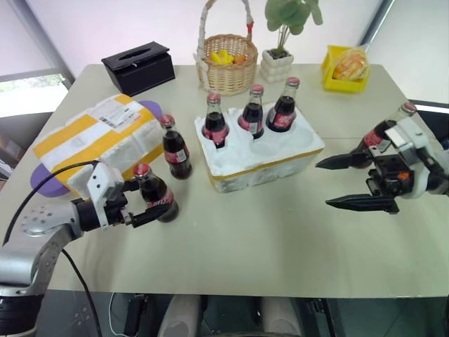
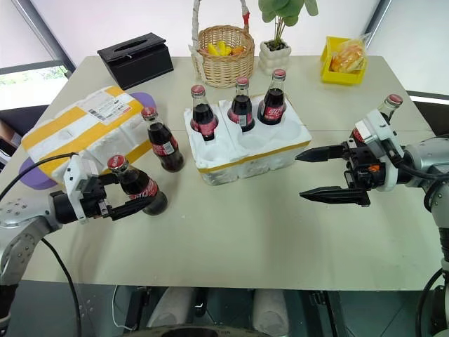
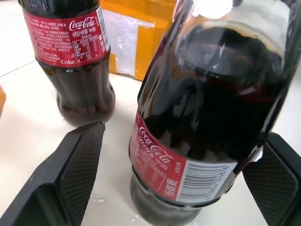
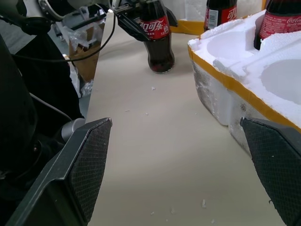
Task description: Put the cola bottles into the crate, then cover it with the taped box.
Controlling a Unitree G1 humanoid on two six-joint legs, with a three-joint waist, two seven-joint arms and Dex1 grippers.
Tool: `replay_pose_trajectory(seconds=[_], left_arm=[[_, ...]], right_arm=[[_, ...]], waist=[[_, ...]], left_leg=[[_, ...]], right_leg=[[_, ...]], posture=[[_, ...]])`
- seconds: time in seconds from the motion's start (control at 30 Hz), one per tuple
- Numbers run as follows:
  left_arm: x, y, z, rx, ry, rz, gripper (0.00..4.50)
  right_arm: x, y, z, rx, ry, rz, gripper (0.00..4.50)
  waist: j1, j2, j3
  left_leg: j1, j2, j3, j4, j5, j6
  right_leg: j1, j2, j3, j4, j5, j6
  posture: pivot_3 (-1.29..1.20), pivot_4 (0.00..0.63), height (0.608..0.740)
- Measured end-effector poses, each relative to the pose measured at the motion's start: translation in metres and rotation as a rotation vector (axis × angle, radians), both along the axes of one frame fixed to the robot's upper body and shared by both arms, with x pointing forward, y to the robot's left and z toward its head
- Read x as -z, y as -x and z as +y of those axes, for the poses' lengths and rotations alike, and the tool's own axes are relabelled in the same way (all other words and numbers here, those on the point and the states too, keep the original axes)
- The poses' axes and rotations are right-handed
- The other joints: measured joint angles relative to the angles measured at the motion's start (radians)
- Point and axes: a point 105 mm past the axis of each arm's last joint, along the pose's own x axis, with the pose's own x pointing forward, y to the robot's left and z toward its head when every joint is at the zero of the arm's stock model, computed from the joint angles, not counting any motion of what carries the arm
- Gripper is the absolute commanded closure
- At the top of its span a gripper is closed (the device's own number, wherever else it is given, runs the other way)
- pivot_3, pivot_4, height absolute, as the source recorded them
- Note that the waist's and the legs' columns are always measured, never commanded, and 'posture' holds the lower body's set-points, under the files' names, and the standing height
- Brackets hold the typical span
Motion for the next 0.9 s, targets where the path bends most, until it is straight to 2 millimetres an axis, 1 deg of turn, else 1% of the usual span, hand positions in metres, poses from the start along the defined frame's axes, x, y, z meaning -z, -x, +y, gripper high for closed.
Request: replay_pose_trajectory(seconds=[0.17,0.23,0.3,0.33,0.53,0.63,0.73,0.9], left_arm=[[0.007,-0.005,-0.009,0.018,0.022,0.014,0.08],[0.008,-0.005,-0.01,0.024,0.023,0.016,0.61],[0.007,-0.004,-0.012,0.041,0.027,0.017,1.4],[0.007,-0.004,-0.011,0.041,0.027,0.018,1.68],[0.005,-0.002,-0.009,0.046,0.013,0.048,1.64],[0.0,0.002,-0.011,0.072,0.002,0.067,1.64],[-0.017,-0.004,-0.017,0.1,0.007,0.032,1.64],[-0.059,-0.019,-0.031,0.146,0.018,-0.082,1.64]], right_arm=[[0.0,0.0,0.0,0.002,-0.008,-0.003,0.0],[0.0,-0.001,0.0,0.003,-0.008,-0.004,0.0],[0.0,-0.001,0.0,0.007,-0.009,-0.005,0.0],[0.0,-0.001,0.0,0.01,-0.009,-0.005,0.0],[0.0,-0.003,0.001,0.022,-0.012,-0.01,0.0],[0.001,-0.004,0.001,0.027,-0.018,-0.011,0.0],[0.002,-0.005,0.004,0.027,-0.027,-0.012,0.0],[0.005,-0.005,0.009,0.019,-0.033,-0.009,0.0]], waist=[[0.0,0.0,0.0],[-0.001,0.0,0.0],[-0.002,0.0,0.0],[-0.002,0.0,0.0],[-0.002,0.0,0.0],[-0.001,0.0,0.0],[0.004,-0.001,0.001],[0.004,-0.002,0.001]], left_leg=[[0.0,0.0,0.0,0.0,0.0,0.0],[0.0,0.0,0.0,0.0,0.0,0.0],[0.0,0.0,0.0,0.0,0.0,0.0],[0.0,0.0,0.0,0.0,0.0,0.0],[0.0,0.0,0.0,0.0,0.0,0.0],[-0.001,0.0,0.0,0.0,0.0,0.0],[-0.002,0.0,-0.002,0.001,0.0,0.0],[-0.002,-0.001,-0.002,0.002,0.0,0.0]], right_leg=[[0.0,0.0,0.0,0.0,0.0,0.0],[0.0,0.0,0.0,0.0,0.0,0.001],[0.0,0.0,0.0,0.0,0.0,0.001],[0.0,0.0,0.0,0.0,0.0,0.001],[0.0,0.0,0.0,0.0,0.0,0.001],[-0.001,0.0,0.0,0.0,0.0,0.001],[0.0,0.0,-0.001,0.0,0.0,0.001],[0.0,0.0,-0.001,0.0,0.002,0.004]], posture=[[0.0,0.15,0.74],[0.0,0.15,0.74],[0.0,0.15,0.74],[0.0,0.15,0.74],[0.0,0.15,0.74],[0.0,0.15,0.74],[0.0,0.15,0.74],[0.0,0.15,0.74]])
